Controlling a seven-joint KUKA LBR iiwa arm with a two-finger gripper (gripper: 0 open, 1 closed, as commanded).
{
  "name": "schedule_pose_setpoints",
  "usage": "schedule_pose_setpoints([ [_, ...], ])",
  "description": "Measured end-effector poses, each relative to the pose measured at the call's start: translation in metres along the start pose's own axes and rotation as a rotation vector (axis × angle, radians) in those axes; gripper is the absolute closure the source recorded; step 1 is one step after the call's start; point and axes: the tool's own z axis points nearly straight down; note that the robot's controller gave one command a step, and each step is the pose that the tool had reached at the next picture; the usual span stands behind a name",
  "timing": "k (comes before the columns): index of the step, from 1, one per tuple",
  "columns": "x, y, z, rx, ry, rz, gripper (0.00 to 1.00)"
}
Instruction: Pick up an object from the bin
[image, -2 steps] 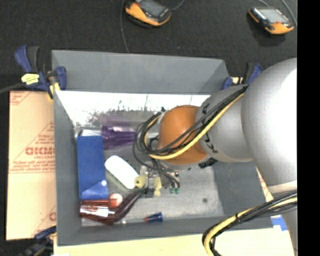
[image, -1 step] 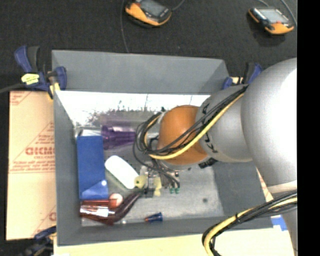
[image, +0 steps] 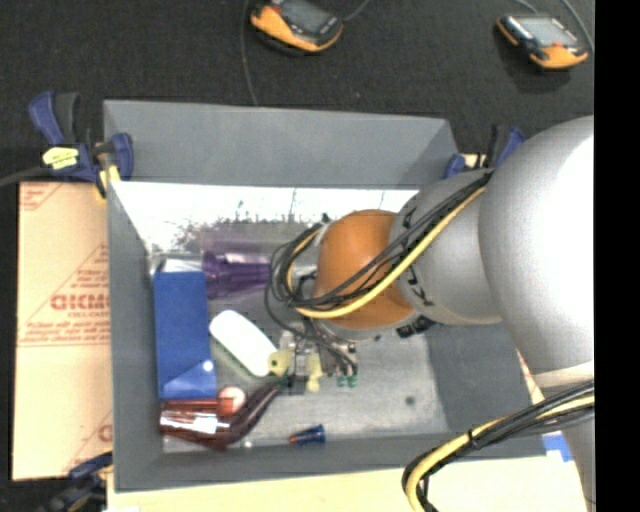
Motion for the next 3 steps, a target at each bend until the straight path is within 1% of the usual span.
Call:
schedule_pose_setpoints([
  [1, 0.008, 0.003, 0.0, 0.0, -0.003, -0.019, 1.0],
  [2, 0.008, 0.003, 0.0, 0.0, -0.003, -0.018, 1.0],
  [3, 0.01, 0.009, -0.011, -0.002, -0.004, -0.001, 1.0],
])
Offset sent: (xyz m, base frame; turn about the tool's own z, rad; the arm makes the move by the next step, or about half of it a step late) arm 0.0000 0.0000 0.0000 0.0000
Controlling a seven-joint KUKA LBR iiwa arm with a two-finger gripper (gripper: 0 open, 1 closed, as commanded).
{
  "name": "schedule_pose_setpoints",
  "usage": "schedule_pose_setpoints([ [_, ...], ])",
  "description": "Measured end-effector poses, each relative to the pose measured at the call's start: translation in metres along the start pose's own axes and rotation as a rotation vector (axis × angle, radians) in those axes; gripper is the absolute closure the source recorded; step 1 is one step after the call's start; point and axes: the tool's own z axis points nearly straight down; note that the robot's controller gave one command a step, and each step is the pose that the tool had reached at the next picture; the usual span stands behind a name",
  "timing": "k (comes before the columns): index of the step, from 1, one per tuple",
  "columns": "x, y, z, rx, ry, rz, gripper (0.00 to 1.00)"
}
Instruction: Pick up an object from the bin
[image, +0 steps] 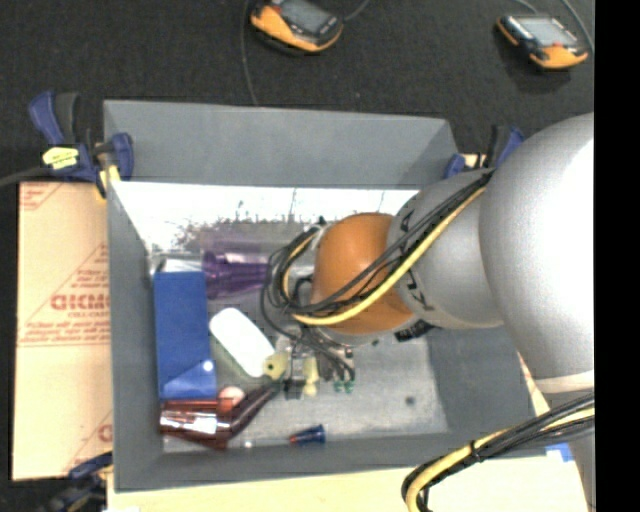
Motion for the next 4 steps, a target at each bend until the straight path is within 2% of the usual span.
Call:
schedule_pose_setpoints([
  [1, -0.003, -0.009, -0.006, 0.002, -0.002, -0.011, 1.0],
  [2, -0.002, -0.004, -0.061, 0.0, 0.002, -0.002, 1.0],
  [3, -0.005, -0.003, -0.098, 0.002, 0.005, -0.013, 1.0],
  [4, -0.005, -0.023, -0.14, 0.002, 0.009, -0.027, 1.0],
])
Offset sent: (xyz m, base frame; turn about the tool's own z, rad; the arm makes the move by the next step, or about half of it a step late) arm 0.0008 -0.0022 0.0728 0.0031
